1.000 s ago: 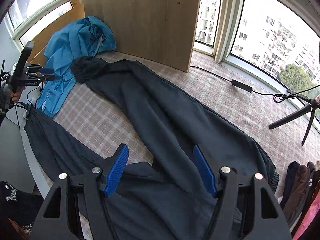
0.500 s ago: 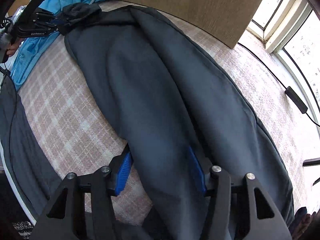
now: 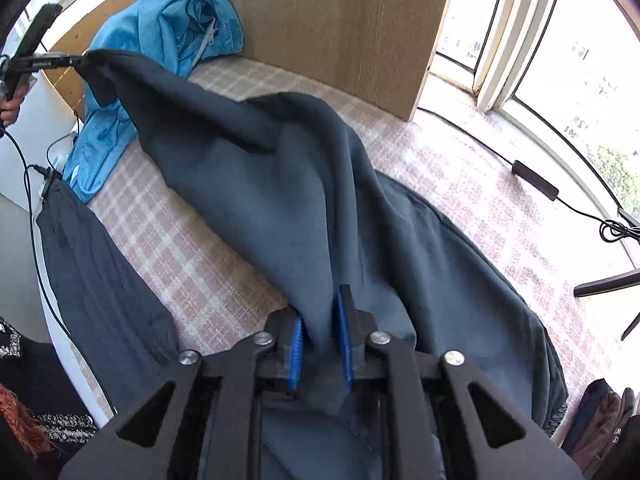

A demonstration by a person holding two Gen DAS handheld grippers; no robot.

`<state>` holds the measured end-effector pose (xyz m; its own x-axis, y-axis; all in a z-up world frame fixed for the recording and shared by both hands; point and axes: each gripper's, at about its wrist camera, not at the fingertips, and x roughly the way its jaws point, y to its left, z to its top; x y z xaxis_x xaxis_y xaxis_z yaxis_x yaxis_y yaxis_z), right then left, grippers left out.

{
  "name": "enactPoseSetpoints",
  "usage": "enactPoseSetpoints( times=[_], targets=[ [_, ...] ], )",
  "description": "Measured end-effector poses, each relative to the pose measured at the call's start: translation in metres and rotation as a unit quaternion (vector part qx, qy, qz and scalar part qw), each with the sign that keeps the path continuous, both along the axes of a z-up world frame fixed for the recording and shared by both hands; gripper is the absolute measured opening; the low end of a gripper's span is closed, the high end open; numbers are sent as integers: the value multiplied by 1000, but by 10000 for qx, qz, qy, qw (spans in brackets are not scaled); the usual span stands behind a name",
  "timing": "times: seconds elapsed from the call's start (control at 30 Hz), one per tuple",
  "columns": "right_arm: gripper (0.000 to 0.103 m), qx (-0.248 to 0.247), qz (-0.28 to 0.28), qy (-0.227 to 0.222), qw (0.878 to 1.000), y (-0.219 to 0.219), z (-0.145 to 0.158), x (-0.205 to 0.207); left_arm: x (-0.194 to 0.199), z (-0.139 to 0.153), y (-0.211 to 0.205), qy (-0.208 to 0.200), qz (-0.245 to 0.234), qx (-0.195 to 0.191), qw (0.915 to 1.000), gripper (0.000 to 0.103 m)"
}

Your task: Fold clothes

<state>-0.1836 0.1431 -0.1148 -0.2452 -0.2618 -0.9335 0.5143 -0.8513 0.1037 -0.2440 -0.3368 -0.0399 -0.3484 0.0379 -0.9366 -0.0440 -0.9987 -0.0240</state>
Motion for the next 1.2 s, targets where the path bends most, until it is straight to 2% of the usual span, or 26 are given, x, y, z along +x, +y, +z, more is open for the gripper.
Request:
enactPoseSetpoints(
  times=[0.07,0.13,0.2,0.27,0.3,0.5,0.6,0.67,0.7,0.73,0.77,0.8,0.83,0.87,0.93,1.03,1.13,1.2],
  targets=[
    [35,-46,28,-279,9996,1,-9,-3,-13,-14,-13,-170,193,-98,9996,9],
    [38,-510,-104,-250,9983,18,0,-4,-18,-25,-18,-264,282,-163,9991,9],
    [44,-766,-432,28,9961,45,10,-8,-20,-35,-21,-338,345,-220,9986,9],
    [47,-722,-860,174,9935,79,9,-21,-23,-45,-25,-412,408,-278,9979,9],
    [47,-667,-1079,195,9917,96,5,-28,-23,-45,-25,-423,401,-314,9978,9],
    [47,390,-1285,67,9909,132,-44,-67,-22,-29,-18,-373,293,-460,9978,9],
    [48,961,-882,-9,9915,115,-68,-84,-26,-28,-14,-398,264,-527,9975,9],
    [54,1055,-708,219,9917,109,-71,-91,-27,-29,-10,-410,221,-570,9973,9],
    [54,975,-673,217,9927,110,-71,-93,-27,-28,-8,-400,198,-587,9973,9],
    [49,828,-658,126,9943,110,-70,-92,-26,-26,-6,-383,182,-603,9973,9],
    [22,681,-643,35,9956,111,-70,-91,-24,-24,-5,-352,173,-611,9974,9],
    [9,579,-612,-36,9964,111,-69,-89,-22,-21,-4,-311,169,-614,9975,9],
    [3,800,-466,41,9957,105,-68,-81,-19,-16,-4,-263,177,-605,9977,9],
    [3,989,-338,118,9945,100,-66,-73,-15,-11,-4,-209,191,-588,9979,9],
    [3,896,-373,279,9949,98,-52,-59,-7,0,-4,-102,220,-553,9982,9],
    [3,702,-721,913,9907,108,-11,-37,13,25,-5,1,212,-678,9975,9],
    [3,512,-1164,1482,9807,127,35,-27,26,53,-12,50,271,-836,9961,9],
    [3,676,-1276,1817,9727,132,56,-24,29,69,-17,63,305,-992,9946,9]
  ],
)
